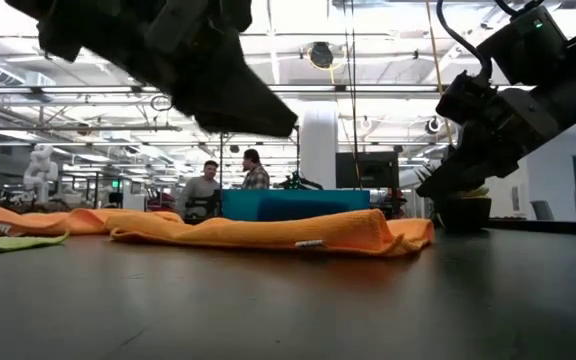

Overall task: Fold microfiber towels
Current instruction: Fold the right orange microfiber cloth

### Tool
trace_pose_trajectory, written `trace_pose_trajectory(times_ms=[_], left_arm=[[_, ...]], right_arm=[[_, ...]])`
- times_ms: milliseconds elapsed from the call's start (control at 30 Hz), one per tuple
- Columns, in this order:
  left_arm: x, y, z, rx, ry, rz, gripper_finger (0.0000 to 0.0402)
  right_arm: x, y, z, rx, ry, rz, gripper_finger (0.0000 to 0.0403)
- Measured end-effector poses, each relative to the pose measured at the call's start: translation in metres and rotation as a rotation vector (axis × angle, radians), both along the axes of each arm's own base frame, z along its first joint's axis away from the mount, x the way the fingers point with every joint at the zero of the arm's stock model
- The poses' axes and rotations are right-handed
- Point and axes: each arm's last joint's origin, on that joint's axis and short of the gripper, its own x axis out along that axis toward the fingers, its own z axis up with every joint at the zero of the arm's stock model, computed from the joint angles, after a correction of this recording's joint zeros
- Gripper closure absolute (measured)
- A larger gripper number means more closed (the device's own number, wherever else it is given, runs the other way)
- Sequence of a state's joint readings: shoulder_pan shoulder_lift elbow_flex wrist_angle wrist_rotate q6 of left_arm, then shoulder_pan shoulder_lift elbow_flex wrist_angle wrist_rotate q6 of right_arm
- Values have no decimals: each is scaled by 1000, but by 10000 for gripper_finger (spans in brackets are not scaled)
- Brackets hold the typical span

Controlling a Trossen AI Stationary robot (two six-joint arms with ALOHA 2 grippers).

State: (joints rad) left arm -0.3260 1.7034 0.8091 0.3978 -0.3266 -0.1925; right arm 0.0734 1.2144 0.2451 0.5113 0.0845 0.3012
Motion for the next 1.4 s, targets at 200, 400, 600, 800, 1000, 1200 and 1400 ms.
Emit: trace_pose_trajectory(times_ms=[200, 400, 600, 800, 1000, 1200, 1400], left_arm=[[35, -13, -26, -76, 24, -42, 206], [63, -30, -48, -86, 133, -113, 206], [79, -42, -56, -59, 282, -143, 206], [69, -62, -53, -79, 383, -354, 206], [49, -92, -50, -128, 461, -586, 206], [30, -103, -19, 23, 424, -493, 206], [22, -110, -4, 137, 368, -426, 206]], right_arm=[[1, 0, 1, 2, -9, 2, 303], [1, 0, 1, 3, -23, 2, 303], [2, 0, 0, 6, -20, 7, 303], [4, 1, 1, 7, -28, 7, 303], [3, 1, 1, 18, -25, 6, 303], [4, 9, 3, 42, -51, 114, 303], [3, 31, 8, 37, -108, 249, 303]])
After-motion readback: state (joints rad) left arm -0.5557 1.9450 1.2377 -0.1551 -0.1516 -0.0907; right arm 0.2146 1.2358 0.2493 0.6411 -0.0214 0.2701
